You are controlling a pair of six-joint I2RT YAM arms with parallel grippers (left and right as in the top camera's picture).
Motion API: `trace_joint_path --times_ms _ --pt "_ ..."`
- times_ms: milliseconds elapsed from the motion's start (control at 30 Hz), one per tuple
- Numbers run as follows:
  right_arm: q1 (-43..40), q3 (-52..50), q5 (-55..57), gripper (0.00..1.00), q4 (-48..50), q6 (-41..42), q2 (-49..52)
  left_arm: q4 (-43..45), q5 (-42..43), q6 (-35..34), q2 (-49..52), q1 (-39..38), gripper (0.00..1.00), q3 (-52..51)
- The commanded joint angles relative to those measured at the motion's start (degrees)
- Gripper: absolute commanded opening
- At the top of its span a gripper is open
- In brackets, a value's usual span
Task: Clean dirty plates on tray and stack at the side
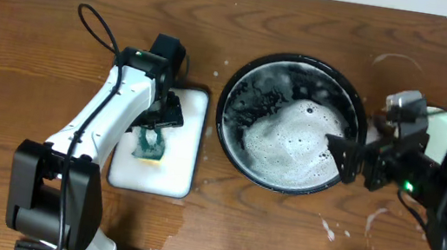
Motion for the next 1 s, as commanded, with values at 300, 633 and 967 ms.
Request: trace_joint_path --times_ms 300,633,967 --pt "4.09 -20.48 9.38 0.99 10.64 -7.63 -19.32 -0.28 -0.31 0.15 -0.35 0.07 0.82 0.17" --pt "4.07 -35.67 10.67 0.99 21.68 -7.69 -32.92 -0.28 -0.31 0.15 -0.35 0.07 0.82 0.17" --pt "3.98 -54.64 11.28 0.99 36.37 -7.67 -49.46 -0.28 -0.31 0.15 -0.35 0.07 0.82 0.17"
